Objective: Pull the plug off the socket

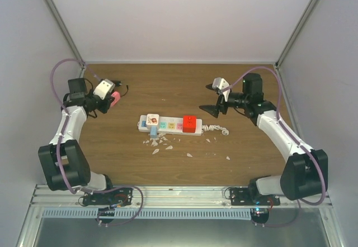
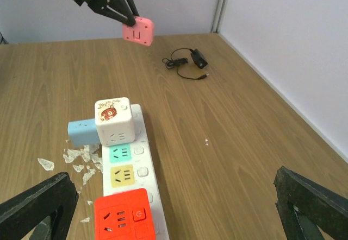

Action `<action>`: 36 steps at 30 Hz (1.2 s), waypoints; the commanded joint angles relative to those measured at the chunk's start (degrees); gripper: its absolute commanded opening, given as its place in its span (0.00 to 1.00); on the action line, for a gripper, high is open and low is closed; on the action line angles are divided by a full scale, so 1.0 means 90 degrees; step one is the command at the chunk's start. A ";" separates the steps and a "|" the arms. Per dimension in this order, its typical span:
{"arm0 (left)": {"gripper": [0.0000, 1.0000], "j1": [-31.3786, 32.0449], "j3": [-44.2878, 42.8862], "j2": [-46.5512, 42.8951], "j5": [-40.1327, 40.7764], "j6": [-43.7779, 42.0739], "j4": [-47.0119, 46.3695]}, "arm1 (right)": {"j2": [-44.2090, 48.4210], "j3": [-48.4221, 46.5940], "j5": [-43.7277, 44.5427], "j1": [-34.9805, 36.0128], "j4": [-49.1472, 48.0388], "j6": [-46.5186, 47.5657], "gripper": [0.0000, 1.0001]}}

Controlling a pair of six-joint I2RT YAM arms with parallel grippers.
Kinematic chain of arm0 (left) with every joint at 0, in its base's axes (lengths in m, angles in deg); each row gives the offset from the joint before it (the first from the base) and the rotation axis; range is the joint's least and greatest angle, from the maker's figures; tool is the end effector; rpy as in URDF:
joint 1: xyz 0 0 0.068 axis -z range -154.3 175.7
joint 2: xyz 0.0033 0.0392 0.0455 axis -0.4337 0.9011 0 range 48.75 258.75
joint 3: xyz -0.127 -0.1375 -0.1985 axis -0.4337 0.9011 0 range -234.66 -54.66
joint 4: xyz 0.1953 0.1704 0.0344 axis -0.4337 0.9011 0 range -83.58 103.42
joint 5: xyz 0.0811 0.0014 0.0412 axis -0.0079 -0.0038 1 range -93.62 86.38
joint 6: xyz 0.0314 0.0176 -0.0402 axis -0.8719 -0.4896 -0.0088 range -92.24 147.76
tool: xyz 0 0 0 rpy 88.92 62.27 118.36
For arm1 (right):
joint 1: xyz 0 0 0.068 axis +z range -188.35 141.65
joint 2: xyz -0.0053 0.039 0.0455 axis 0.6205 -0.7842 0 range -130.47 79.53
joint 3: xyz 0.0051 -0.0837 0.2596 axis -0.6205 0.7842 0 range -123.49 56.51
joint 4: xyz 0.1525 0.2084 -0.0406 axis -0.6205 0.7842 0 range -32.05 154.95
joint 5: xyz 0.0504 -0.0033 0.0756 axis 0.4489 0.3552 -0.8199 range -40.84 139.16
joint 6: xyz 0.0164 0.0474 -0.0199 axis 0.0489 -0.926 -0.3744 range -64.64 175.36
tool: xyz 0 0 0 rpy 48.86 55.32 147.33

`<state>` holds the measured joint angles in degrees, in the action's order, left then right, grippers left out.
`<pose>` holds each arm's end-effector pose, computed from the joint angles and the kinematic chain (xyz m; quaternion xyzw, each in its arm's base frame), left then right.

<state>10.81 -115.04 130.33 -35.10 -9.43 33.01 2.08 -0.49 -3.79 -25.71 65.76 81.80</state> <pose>0.2962 0.0595 0.2646 0.2694 0.8621 -0.0753 0.4225 0.2838 0.0929 0.2966 -0.4725 0.6476 0.3247 0.5018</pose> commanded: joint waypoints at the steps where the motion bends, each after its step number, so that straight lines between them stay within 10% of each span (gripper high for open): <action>1: 0.02 -0.0084 0.0247 0.0009 0.1267 -0.0531 -0.1068 | 0.0245 -0.0232 0.0234 -0.0042 0.0533 0.0226 1.00; 30: 0.08 0.0132 -0.1831 0.3820 0.3374 -0.1933 -0.3123 | -0.1014 -0.0646 0.0087 -0.0168 0.0013 0.0063 0.99; 36: 0.23 0.0207 -0.1835 0.4053 0.3454 -0.1903 -0.3006 | -0.1278 -0.0874 -0.0023 -0.0197 0.0090 0.0160 0.99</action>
<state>12.20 -131.37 165.61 -4.70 -26.05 9.12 -8.17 -5.99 -2.41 -26.97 66.92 82.61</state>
